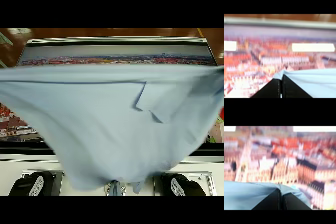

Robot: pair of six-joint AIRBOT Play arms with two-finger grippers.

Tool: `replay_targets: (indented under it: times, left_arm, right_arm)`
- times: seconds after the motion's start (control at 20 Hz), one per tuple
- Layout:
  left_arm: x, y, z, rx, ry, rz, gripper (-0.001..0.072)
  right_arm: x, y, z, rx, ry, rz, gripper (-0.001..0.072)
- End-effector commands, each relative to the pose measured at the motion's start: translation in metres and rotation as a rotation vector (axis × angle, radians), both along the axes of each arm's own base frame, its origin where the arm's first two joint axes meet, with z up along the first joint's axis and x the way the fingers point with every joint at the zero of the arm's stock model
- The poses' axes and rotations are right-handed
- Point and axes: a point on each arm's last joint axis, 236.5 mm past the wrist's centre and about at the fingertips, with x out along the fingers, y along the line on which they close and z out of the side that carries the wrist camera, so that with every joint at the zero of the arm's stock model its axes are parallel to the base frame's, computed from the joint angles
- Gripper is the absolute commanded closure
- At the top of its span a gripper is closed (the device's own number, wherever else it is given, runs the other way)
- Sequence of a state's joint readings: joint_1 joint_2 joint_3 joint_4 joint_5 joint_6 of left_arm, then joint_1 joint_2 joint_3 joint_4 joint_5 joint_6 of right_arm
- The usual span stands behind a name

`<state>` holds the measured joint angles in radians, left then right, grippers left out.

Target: Fold the shirts.

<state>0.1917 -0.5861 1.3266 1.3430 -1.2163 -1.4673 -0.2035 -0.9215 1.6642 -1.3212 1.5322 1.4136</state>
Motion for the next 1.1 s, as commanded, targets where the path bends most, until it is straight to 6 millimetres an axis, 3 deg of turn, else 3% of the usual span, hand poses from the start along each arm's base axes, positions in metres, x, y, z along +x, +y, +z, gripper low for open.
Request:
replay_targets:
  times: [0.0,0.1,0.2,0.35,0.45,0.65,0.75,0.8,0.85,0.9,1.05]
  left_arm:
    - [0.043,0.02,-0.135,-0.03,0.311,0.04,0.0668]
    - [0.078,0.029,-0.188,-0.056,0.392,0.057,0.0668]
    - [0.111,0.032,-0.225,-0.097,0.452,0.061,0.0668]
    - [0.157,0.026,-0.259,-0.199,0.485,0.062,0.0668]
    - [0.18,0.018,-0.28,-0.295,0.489,0.07,0.0668]
    - [0.187,-0.001,-0.33,-0.394,0.593,0.068,0.0668]
    - [0.184,-0.009,-0.34,-0.4,0.627,0.054,0.065]
    - [0.181,-0.011,-0.339,-0.406,0.643,0.046,0.0505]
    - [0.172,-0.01,-0.334,-0.404,0.692,0.025,0.0249]
    - [0.16,0.001,-0.33,-0.381,0.75,0.019,0.0131]
    - [0.108,0.049,-0.317,-0.372,0.946,0.045,0.0133]
  right_arm:
    - [0.057,-0.008,-0.135,0.061,0.28,-0.035,0.0654]
    - [0.107,0.004,-0.19,0.071,0.273,-0.026,0.0654]
    - [0.161,0.018,-0.221,0.098,0.197,-0.052,0.0654]
    - [0.224,0.028,-0.23,0.16,0.013,-0.127,0.0654]
    - [0.242,0.036,-0.242,0.232,-0.02,-0.178,0.0654]
    - [0.225,0.065,-0.304,0.272,0.176,-0.164,0.0631]
    - [0.218,0.08,-0.312,0.275,0.219,-0.139,0.0628]
    - [0.214,0.085,-0.306,0.291,0.231,-0.133,0.0552]
    - [0.206,0.084,-0.297,0.29,0.26,-0.124,0.0229]
    - [0.196,0.077,-0.285,0.254,0.289,-0.092,0.0047]
    - [0.142,0.021,-0.256,0.137,0.43,-0.109,0.005]
